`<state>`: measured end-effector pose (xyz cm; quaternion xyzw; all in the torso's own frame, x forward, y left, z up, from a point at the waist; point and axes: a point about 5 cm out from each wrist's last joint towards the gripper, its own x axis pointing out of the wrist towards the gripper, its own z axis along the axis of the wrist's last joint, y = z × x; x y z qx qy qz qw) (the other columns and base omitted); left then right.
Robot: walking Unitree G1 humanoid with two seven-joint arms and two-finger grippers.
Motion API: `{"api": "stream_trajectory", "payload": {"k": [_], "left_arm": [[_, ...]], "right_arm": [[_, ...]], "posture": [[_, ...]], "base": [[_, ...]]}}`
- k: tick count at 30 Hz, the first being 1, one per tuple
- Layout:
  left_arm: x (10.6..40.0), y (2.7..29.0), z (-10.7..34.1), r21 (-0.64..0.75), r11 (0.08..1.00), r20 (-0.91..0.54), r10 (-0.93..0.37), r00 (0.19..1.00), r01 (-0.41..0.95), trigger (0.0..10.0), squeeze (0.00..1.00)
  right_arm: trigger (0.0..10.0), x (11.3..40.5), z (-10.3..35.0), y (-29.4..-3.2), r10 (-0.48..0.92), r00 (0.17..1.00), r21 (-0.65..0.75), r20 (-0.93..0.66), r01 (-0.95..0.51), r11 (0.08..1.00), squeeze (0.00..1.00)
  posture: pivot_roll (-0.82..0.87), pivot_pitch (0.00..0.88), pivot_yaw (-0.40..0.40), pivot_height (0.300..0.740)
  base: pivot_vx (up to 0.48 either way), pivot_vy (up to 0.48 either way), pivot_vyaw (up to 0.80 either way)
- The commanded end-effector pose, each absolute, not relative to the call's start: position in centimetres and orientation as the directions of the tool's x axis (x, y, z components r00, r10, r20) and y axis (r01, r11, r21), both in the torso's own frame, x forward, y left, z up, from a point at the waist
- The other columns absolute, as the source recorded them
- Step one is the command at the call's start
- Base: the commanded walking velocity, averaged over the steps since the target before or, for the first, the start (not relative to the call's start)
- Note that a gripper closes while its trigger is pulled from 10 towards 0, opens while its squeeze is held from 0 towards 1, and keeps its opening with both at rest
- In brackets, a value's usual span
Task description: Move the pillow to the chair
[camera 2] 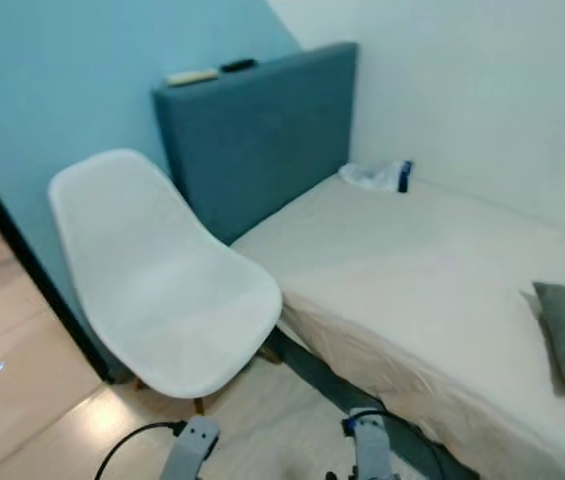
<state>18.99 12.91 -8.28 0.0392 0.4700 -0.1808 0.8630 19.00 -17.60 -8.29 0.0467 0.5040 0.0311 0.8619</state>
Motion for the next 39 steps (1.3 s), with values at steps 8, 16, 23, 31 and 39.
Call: {"api": "stream_trajectory", "payload": {"k": [8, 16, 23, 31, 39], "left_arm": [[17.6, 12.1, -8.9, -0.126, 0.923, -0.843, -0.292, 0.451, 0.363, 10.0, 0.0], [18.0, 11.1, -8.7, -0.132, 0.907, -0.832, -0.321, 0.452, 0.4, 10.0, 0.0], [18.8, 12.1, -8.4, -0.104, 0.919, -0.829, -0.292, 0.478, 0.38, 10.0, 0.0], [18.0, 13.0, -8.8, -0.107, 0.951, -0.84, -0.244, 0.485, 0.292, 10.0, 0.0], [17.8, 13.2, -8.9, -0.063, 0.972, -0.845, -0.172, 0.506, 0.226, 10.0, 0.0]], "right_arm": [[10.0, 17.2, -9.1, -17.9, 0.088, 0.419, 0.041, -0.904, -0.121, 0.992, 0.0], [10.0, 17.2, -9.1, -17.9, 0.087, 0.435, 0.07, -0.896, -0.053, 0.996, 0.0], [10.0, 17.9, -8.8, -17.8, 0.086, 0.463, 0.076, -0.882, -0.04, 0.996, 0.0], [10.0, 17.8, -8.8, -18.3, 0.08, 0.454, 0.062, -0.887, -0.055, 0.997, 0.0], [10.0, 19.1, -8.2, -17.8, 0.106, 0.472, -0.009, -0.875, -0.234, 0.972, 0.0]], "posture": [[-0.09, 0.0, 0.05, 0.74], [-0.11, 0.0, 0.071, 0.74], [-0.09, 0.0, 0.07, 0.74], [-0.07, 0.0, 0.044, 0.74], [0.01, 0.0, -0.052, 0.74]], "base": [[0.0, 0.0, -0.72], [0.0, 0.0, -0.72], [0.0, 0.0, -0.21], [0.0, 0.0, 0.0], [0.0, 0.0, 0.0]]}}
